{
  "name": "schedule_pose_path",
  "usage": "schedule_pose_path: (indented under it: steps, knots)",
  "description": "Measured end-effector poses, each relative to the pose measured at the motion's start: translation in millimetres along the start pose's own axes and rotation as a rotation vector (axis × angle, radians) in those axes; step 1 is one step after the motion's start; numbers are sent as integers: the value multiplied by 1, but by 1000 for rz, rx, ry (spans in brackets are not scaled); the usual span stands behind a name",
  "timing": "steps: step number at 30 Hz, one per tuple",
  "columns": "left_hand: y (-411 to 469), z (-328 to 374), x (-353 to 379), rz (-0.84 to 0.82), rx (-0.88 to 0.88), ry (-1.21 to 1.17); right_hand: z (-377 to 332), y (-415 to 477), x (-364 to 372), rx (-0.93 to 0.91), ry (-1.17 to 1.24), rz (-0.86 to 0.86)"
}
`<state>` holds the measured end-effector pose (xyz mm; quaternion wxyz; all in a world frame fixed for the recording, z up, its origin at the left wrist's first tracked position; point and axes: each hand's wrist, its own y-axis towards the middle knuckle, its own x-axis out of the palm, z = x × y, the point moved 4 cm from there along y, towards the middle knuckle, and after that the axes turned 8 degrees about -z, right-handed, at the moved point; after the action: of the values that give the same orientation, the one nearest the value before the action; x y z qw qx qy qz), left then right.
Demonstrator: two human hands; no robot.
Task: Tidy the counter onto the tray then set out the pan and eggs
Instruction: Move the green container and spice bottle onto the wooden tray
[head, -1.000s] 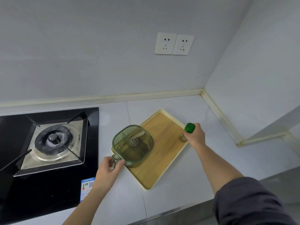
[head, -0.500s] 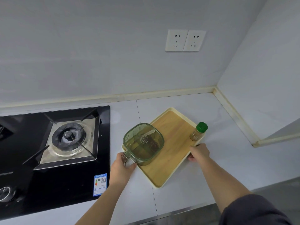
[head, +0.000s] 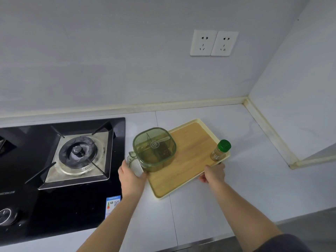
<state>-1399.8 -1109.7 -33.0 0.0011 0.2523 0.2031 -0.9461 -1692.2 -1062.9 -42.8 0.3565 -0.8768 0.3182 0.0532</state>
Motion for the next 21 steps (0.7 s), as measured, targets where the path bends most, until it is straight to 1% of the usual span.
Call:
schedule_pose_path:
  steps: [3, 5, 8, 11, 21]
  knots:
    - [-14, -4, 11, -23, -49, 78, 0, 0, 7, 2, 41, 12]
    - [-14, -5, 19, -88, -73, 144, -1, 1, 11, 9, 71, 12]
    - [-6, 0, 27, -200, -38, 284, 0, 4, 16, 22, 106, 6]
    - [11, 6, 27, -196, -10, 342, -3, 7, 19, 37, 157, -21]
    - [76, 36, 29, -190, 6, 365, -32, 40, 19, 29, 266, -50]
